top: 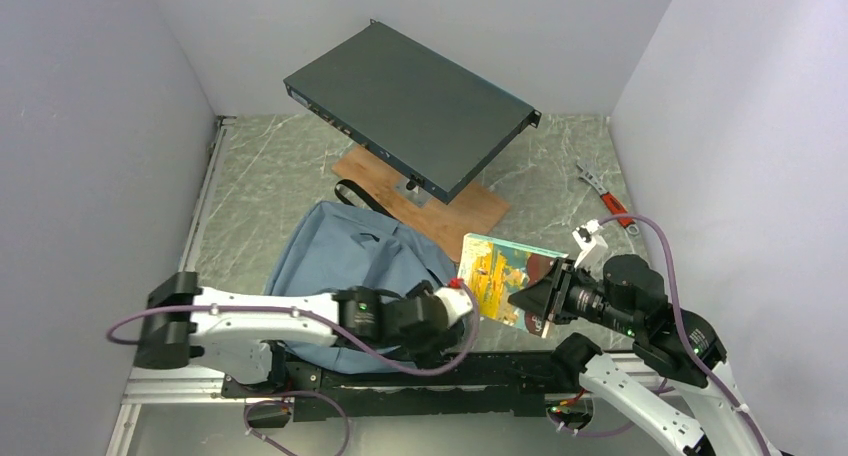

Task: Pack the student bag
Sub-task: Place the book in the student bag.

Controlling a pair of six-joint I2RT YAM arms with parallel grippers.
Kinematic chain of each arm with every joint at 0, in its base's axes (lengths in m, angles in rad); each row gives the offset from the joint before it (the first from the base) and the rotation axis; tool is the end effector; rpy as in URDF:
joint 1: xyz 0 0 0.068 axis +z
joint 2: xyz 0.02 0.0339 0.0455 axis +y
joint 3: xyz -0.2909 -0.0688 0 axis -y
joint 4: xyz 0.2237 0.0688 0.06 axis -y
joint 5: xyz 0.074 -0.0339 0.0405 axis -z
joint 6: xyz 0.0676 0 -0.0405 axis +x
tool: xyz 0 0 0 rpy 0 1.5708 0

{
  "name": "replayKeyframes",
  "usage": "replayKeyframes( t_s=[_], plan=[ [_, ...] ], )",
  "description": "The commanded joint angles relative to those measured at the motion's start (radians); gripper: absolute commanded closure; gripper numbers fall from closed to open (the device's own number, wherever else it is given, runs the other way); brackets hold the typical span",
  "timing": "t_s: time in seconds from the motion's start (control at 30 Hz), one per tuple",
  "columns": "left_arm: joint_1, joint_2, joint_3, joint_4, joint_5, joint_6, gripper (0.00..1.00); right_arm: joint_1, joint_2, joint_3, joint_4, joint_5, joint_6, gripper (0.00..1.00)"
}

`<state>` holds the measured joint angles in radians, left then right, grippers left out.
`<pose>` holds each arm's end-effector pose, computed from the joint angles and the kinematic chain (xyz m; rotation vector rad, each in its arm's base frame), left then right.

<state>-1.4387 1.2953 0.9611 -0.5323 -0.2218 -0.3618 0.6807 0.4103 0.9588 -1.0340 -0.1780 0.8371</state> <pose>0.0493 -0.2582 0.2701 1.1862 2.1839 -0.5431 0.0213 0.0327 0.3318 0.0548 2.2435 1.0750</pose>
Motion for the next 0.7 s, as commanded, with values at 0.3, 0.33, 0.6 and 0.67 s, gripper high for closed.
replayKeyframes(
  t_s=[0.3, 0.33, 0.6, 0.67],
  plan=[
    [-0.117, 0.264, 0.233, -0.332, -0.585, -0.095, 0.64, 0.004, -0.024, 0.021, 0.023, 0.024, 0.000, 1.00],
    [-0.117, 0.258, 0.235, -0.344, -0.617, -0.118, 0.71, 0.005, -0.024, 0.012, 0.016, 0.023, -0.010, 1.00],
    [-0.117, 0.155, 0.330, -0.671, -0.904, -0.521, 1.00, 0.005, -0.008, -0.096, 0.139, -0.123, 0.000, 1.00],
    [-0.117, 0.126, 0.350, -0.778, -0.957, -0.676, 1.00, 0.003, -0.007, -0.146, 0.243, -0.204, 0.026, 1.00]
  ],
)
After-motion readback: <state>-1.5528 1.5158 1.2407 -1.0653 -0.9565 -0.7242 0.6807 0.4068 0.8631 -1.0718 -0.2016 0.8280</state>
